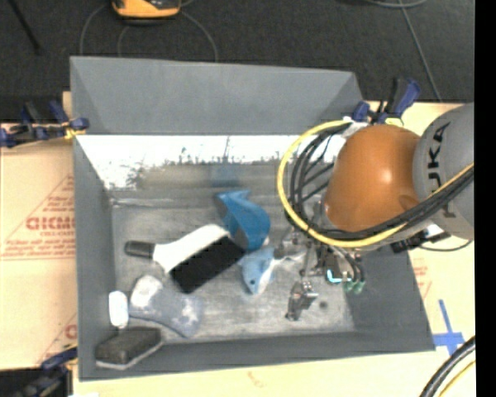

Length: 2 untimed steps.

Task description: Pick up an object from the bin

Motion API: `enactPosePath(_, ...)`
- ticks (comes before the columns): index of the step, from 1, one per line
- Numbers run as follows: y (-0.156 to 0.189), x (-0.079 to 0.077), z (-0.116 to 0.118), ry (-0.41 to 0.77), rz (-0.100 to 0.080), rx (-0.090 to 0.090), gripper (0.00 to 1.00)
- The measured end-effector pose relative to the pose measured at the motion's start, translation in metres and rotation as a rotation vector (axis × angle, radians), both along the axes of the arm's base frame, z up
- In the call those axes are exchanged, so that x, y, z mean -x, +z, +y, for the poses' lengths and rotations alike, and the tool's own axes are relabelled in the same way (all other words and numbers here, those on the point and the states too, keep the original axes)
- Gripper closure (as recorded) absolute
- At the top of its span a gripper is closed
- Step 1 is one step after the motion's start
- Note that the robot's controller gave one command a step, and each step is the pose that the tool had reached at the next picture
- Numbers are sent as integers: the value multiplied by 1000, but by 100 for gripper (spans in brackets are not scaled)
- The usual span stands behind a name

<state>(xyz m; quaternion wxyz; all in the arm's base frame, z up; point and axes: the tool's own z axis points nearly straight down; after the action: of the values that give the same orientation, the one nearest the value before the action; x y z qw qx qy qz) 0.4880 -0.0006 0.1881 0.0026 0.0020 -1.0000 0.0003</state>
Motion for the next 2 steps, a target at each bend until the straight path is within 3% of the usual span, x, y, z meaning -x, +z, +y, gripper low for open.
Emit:
enactPosePath(1,4,-2,0,0,-8,0,0)
enactPosePath(2,-61,-44,-11,94,-13,0,0)
